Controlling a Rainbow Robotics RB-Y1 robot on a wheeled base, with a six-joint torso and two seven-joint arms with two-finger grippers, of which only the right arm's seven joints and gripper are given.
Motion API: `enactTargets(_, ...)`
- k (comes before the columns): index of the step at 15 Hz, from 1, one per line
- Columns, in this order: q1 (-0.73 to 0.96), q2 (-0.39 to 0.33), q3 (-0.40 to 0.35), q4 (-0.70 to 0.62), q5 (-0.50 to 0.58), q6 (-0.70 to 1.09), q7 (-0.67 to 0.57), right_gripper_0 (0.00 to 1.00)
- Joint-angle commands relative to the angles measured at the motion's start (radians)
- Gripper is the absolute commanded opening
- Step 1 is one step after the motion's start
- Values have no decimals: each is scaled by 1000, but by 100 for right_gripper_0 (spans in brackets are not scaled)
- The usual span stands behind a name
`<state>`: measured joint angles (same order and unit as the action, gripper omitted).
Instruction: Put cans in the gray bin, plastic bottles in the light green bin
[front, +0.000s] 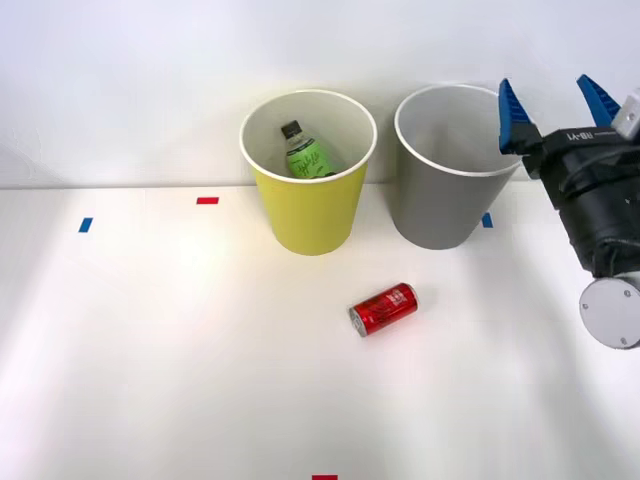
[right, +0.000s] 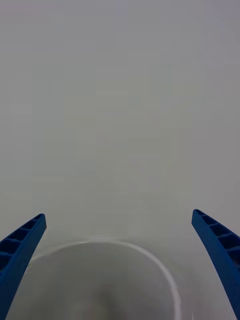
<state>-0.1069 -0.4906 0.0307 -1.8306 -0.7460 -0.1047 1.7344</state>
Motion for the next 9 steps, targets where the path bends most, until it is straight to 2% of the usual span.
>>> enactTargets(1, 76, 47, -35, -1, 4, -35, 2, 100)
enactTargets(5, 165, 115, -48, -1, -1, -78, -1, 100)
enactTargets(9, 279, 215, -58, -1, 36, -87, 2, 100)
